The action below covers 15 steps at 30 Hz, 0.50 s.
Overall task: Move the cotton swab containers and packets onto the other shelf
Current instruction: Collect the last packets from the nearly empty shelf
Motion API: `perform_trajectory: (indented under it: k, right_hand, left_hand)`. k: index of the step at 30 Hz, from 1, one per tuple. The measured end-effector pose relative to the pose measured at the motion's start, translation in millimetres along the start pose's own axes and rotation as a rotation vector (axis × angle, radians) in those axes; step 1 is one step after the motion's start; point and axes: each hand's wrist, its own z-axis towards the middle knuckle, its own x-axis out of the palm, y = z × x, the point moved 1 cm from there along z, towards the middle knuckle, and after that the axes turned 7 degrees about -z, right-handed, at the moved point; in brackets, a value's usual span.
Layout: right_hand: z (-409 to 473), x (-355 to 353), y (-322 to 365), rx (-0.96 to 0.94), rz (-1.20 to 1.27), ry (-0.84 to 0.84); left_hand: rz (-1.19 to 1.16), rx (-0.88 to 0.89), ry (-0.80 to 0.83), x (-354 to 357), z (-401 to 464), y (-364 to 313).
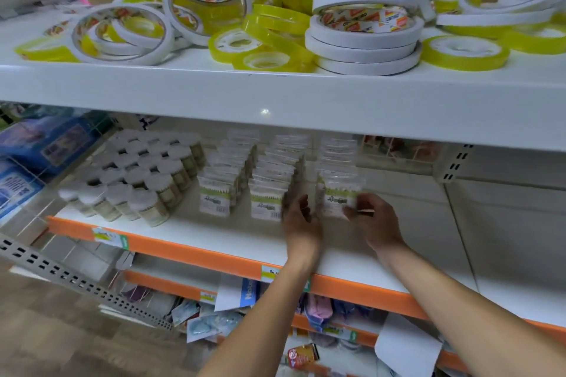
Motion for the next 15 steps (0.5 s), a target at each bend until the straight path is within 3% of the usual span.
perform_trajectory:
  k: [8, 15]
  right_hand:
    - [4.8, 18.0, 7.3, 0.024, -0.089, -0.134]
    - [4.8, 18.7, 11.2, 0.061, -0.156, -0.112]
  left_hand:
    - [0.091, 0.026, 0.135, -16.0, -16.7, -2.4]
    - [0.090, 0.031, 0.267, -11.1, -35.0, -7.7]
